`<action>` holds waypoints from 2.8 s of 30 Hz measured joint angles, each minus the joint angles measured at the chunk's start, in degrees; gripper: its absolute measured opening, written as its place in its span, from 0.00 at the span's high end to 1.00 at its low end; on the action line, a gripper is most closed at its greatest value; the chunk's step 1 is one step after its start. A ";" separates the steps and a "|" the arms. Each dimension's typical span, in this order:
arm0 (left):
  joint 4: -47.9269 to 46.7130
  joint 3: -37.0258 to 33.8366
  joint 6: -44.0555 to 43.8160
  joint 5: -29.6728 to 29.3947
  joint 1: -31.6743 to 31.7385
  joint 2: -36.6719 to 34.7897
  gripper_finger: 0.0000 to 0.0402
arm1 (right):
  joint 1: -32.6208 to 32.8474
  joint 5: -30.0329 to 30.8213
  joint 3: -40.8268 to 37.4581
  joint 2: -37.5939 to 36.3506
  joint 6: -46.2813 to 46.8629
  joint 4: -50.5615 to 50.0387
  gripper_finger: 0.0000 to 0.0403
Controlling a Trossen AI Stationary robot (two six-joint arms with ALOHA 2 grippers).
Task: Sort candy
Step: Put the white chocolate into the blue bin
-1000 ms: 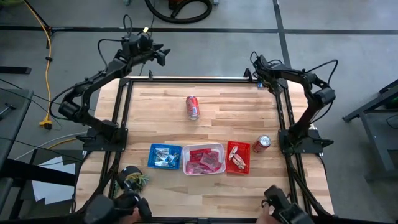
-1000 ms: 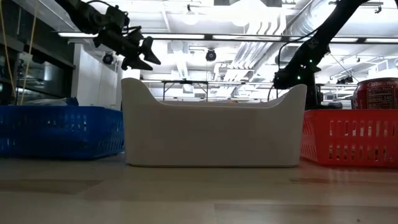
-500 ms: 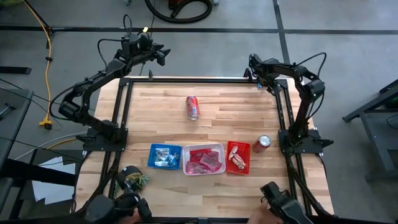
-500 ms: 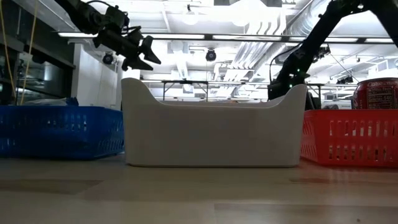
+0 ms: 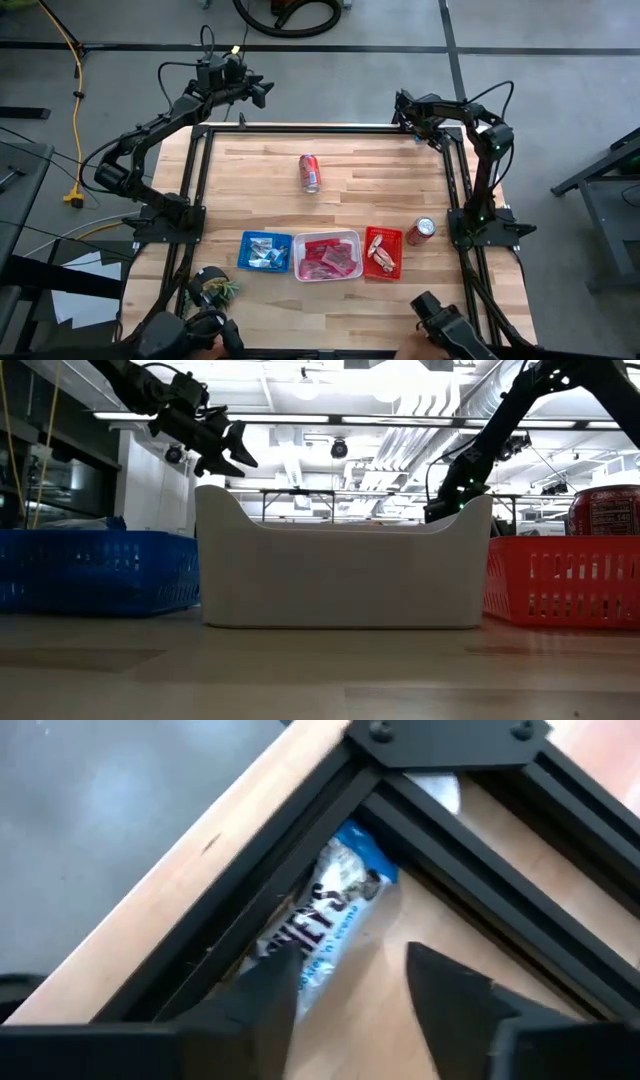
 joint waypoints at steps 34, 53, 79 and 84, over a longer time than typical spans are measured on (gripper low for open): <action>0.57 0.00 0.27 4.48 0.04 -0.06 0.39 | 17.57 -9.06 -0.61 -10.68 -26.97 4.58 1.00; 0.50 0.00 -0.78 6.21 0.04 -0.07 0.39 | 6.72 -18.77 -7.28 -11.79 -23.72 11.65 0.47; 3.29 0.00 -10.63 15.77 -1.99 -0.07 0.39 | 11.28 -15.44 -15.29 -21.94 -30.80 16.88 0.98; 8.96 0.02 -16.09 19.26 -9.40 -0.07 0.39 | 13.25 -22.35 -15.19 -32.96 -53.81 19.60 0.98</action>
